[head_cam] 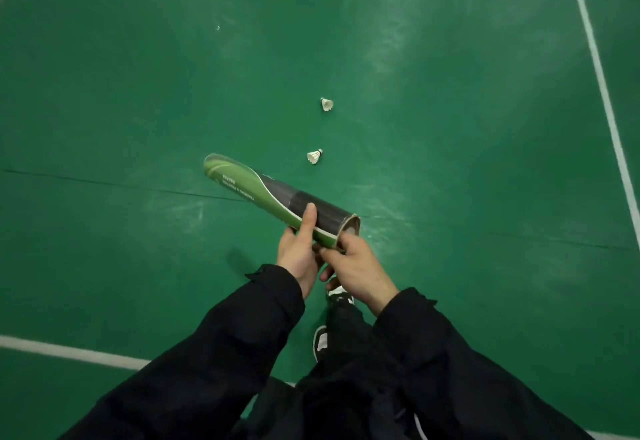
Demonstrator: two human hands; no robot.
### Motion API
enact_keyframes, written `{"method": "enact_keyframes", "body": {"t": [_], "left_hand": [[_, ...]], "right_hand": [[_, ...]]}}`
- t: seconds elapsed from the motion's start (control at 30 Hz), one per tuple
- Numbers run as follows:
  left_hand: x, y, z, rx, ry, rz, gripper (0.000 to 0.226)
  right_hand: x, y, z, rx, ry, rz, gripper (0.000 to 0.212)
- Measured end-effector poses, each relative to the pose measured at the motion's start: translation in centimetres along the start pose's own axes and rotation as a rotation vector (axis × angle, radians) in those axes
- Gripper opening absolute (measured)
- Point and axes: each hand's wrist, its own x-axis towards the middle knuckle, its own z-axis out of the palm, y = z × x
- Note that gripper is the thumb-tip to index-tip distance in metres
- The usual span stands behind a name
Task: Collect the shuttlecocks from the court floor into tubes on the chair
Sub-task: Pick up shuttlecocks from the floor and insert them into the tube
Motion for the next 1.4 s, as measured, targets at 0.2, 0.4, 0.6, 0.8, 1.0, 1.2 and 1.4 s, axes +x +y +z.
{"method": "enact_keyframes", "body": {"t": [0.2,0.4,0.6,0.8,1.0,1.2,1.4], "left_hand": [[11.2,7.5,0.1,-0.014,0.054,-0.011,0.077],[21.6,15.8,-0.9,-0.097,0.127,-0.026,0.079],[33.7,22.5,-1.9,-0.038,0.180,-0.088,0.063],[48.3,23.0,-2.1,0.082,0.175,-0.149,0.066],[61.8,19.1,-2.7,0.162,0.125,-0.269,0.068],[74.4,14.4,-5.0,0.207,0.137,-0.309,0.056],[83.1,11.6,-6.2,0.257,0.093,-0.316,0.049]], "right_hand": [[11.5,-4.5,0.2,0.099,-0.011,-0.014,0.024],[22.8,-9.1,0.8,0.128,0.064,0.012,0.015],[35.2,-12.0,1.8,0.161,0.096,0.155,0.017],[49.2,-7.5,2.9,0.206,0.210,0.310,0.017],[61.9,1.7,1.3,0.192,0.344,0.431,0.016],[77.2,16.4,-1.7,-0.463,0.180,0.399,0.045],[86.7,26.1,-1.2,-0.891,-0.041,0.433,0.072]]}}
